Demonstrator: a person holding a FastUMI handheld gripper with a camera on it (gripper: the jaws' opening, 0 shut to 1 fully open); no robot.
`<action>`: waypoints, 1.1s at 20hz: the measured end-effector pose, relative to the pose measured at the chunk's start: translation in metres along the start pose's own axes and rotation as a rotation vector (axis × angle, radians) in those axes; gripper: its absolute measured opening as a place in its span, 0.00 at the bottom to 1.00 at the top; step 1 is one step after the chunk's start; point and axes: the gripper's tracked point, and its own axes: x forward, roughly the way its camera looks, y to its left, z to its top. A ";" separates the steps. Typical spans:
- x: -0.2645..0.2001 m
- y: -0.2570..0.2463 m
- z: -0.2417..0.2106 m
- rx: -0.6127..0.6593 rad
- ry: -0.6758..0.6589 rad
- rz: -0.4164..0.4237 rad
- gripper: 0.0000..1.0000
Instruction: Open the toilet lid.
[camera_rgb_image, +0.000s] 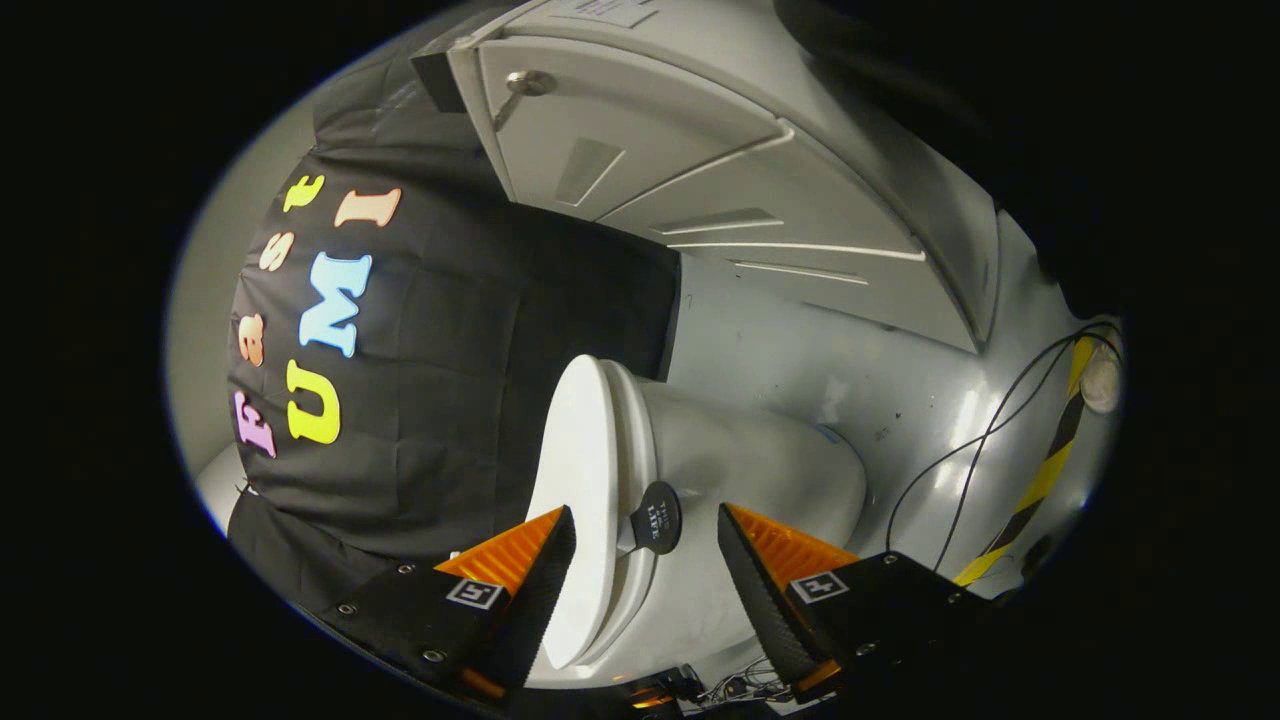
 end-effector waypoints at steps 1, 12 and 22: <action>0.004 0.000 0.000 0.015 0.006 0.005 0.86; 0.031 -0.006 0.001 0.084 0.039 -0.006 0.38; 0.030 -0.007 0.000 0.061 0.061 -0.006 0.08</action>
